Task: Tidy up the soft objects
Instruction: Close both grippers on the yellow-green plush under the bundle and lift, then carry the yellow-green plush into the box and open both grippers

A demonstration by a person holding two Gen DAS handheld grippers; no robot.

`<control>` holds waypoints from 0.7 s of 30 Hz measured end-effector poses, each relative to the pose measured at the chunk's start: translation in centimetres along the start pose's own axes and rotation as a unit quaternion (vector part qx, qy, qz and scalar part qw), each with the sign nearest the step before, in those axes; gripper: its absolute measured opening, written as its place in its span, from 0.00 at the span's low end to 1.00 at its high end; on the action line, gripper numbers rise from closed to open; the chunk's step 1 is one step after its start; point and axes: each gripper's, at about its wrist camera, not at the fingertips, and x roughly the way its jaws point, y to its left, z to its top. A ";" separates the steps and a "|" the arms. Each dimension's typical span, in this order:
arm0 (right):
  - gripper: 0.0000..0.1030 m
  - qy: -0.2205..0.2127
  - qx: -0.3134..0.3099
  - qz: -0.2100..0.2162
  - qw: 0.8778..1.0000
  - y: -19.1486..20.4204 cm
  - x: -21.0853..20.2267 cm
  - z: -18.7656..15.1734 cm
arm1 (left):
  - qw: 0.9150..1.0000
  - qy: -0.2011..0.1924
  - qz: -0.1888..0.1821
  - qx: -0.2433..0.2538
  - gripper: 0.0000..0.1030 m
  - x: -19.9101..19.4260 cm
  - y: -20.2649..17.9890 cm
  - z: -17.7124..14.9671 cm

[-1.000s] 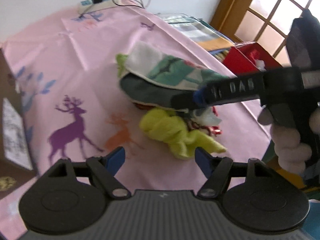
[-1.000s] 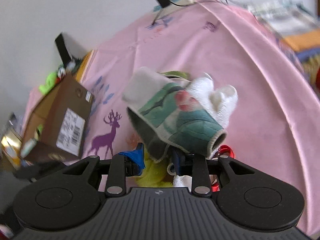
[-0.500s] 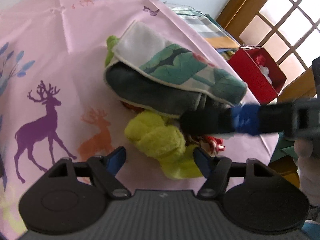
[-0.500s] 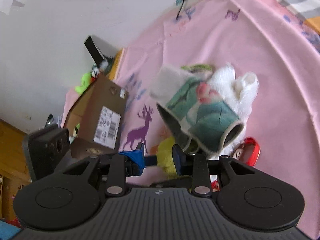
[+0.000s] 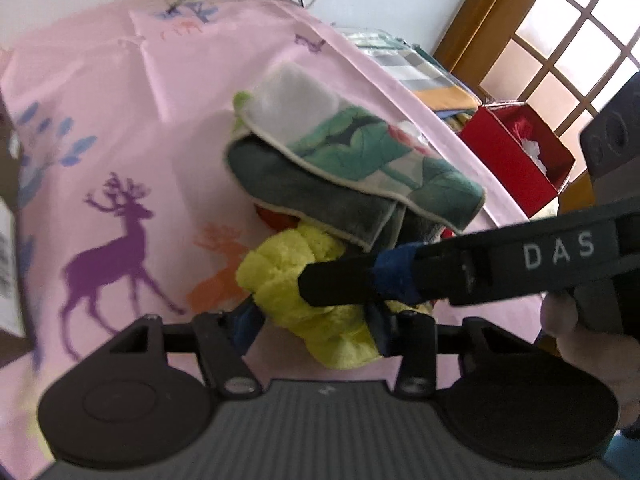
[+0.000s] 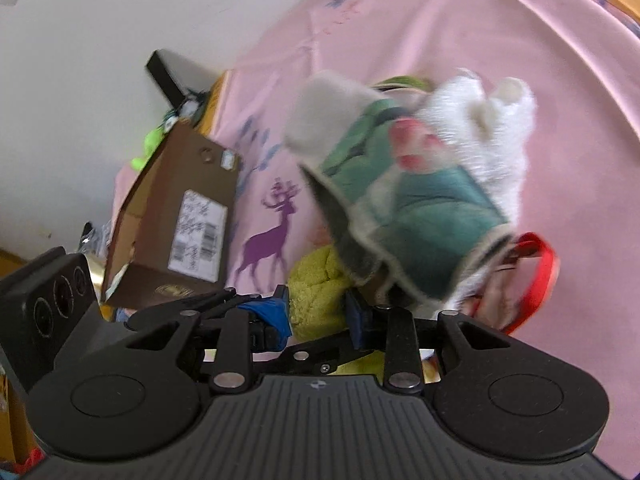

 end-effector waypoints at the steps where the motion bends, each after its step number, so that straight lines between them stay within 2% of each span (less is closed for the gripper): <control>1: 0.13 0.001 -0.006 0.006 1.000 0.5 0.0 0.0 | 1.000 -0.006 0.004 0.003 0.44 -0.6 0.1 -0.2; 10: 0.13 0.012 -0.096 0.044 0.994 7.3 2.0 -0.9 | 0.997 -0.051 0.054 0.006 0.44 -7.6 3.1 -2.2; 21: 0.13 -0.052 -0.181 0.089 0.978 17.5 3.6 -0.7 | 0.985 -0.146 0.092 0.010 0.44 -17.3 8.7 -2.4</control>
